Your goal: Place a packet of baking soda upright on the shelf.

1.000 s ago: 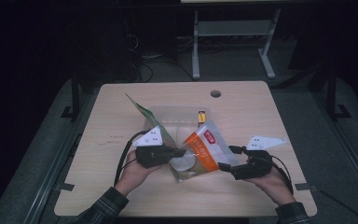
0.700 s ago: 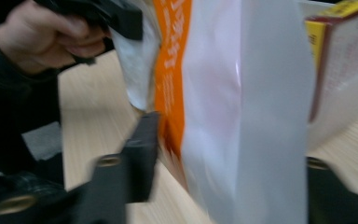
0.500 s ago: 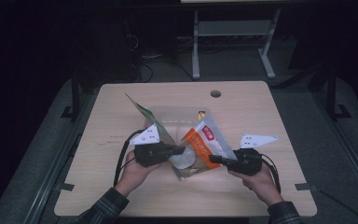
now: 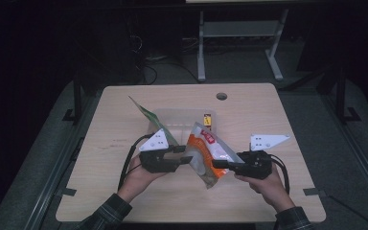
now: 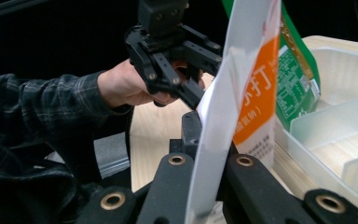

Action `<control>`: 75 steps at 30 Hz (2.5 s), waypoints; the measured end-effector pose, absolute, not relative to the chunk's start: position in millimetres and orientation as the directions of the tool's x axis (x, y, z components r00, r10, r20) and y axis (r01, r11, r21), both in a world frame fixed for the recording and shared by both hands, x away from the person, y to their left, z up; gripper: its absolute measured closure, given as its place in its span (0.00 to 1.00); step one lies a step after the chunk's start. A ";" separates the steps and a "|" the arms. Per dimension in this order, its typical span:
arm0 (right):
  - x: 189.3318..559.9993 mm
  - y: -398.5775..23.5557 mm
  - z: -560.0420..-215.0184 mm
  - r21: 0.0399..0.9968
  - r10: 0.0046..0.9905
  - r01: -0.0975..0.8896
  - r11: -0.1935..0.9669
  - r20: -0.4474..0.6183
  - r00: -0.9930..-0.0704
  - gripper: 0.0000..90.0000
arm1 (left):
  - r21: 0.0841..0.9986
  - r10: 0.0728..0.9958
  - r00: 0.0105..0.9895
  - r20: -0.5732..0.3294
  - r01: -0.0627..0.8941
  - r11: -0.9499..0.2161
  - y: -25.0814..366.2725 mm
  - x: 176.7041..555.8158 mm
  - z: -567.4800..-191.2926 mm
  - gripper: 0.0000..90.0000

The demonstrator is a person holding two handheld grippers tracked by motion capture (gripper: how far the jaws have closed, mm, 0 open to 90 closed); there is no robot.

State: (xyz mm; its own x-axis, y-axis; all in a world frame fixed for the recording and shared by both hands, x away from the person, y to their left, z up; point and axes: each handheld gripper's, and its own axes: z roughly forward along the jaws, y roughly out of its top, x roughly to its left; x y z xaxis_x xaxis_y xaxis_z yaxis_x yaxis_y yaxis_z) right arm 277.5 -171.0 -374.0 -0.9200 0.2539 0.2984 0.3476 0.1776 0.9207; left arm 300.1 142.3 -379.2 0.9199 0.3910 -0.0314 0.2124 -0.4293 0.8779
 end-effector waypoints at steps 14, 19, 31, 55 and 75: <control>296.3 -161.2 -352.9 0.937 0.344 0.338 0.093 0.288 -0.894 1.00 | 0.843 0.440 0.895 -0.071 0.290 -0.453 197.2 271.9 -401.3 0.31; 313.2 -151.0 -348.4 0.933 0.402 0.348 0.089 0.286 -0.870 1.00 | 0.832 0.465 0.881 -0.088 0.322 -0.453 212.4 271.8 -406.8 0.22; 362.6 -134.1 -338.0 0.921 0.502 0.382 0.072 0.297 -0.812 1.00 | 0.816 0.526 0.844 -0.106 0.376 -0.439 244.0 277.9 -418.4 0.19; 386.3 -117.5 -362.8 0.870 0.633 0.451 0.199 0.237 -0.736 0.80 | 0.797 0.522 0.846 -0.108 0.388 -0.463 242.4 280.0 -424.7 0.18; 323.9 -170.9 -370.7 0.877 0.638 0.386 0.285 0.127 -0.759 0.37 | 0.787 0.497 0.864 -0.086 0.365 -0.497 236.2 279.8 -429.8 0.18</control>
State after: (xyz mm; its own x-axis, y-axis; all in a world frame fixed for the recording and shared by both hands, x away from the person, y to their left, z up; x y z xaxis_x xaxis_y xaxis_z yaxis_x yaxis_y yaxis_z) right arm 323.9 -170.9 -370.7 -0.7592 0.6384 0.1266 0.3859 0.2849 0.8774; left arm 279.8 236.2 -429.8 0.8635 0.4968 -0.0864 0.3649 -0.4973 0.7871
